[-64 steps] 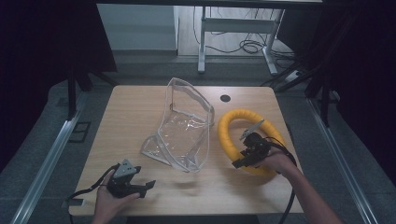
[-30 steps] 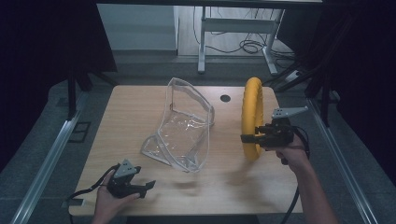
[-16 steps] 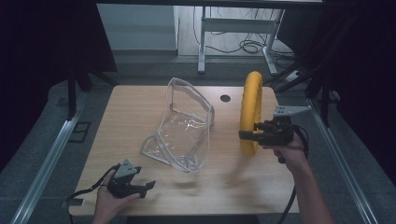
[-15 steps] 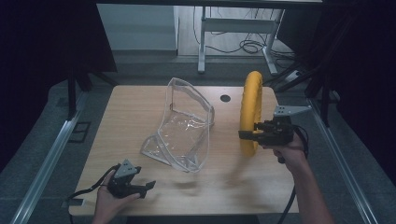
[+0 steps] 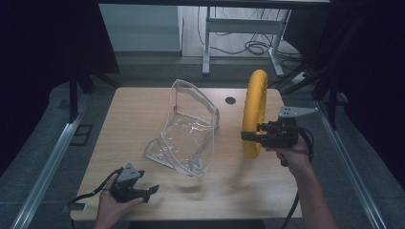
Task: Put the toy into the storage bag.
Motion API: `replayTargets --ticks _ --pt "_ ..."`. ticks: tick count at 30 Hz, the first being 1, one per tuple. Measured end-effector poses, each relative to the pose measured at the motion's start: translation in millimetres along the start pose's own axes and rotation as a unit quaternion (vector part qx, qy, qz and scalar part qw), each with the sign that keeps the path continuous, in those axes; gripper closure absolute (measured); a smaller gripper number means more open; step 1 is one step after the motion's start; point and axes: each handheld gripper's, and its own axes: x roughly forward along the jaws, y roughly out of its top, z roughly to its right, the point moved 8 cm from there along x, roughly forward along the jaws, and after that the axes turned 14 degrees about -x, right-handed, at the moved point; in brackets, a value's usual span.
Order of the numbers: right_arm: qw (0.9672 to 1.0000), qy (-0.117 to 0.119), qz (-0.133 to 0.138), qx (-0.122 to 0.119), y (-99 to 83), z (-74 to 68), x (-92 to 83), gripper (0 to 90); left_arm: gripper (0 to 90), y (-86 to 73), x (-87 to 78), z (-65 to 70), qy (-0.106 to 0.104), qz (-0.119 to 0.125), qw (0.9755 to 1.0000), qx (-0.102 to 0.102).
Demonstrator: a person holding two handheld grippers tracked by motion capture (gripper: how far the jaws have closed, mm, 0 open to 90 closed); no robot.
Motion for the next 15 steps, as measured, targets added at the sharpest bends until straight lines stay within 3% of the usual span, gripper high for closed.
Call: replayTargets --ticks 15 --pt "0.9994 -0.004 0.033 -0.013 21.3 -12.3 -1.7 50.3 20.0 -0.2 0.7 0.0 0.0 0.0 1.0 -0.001"
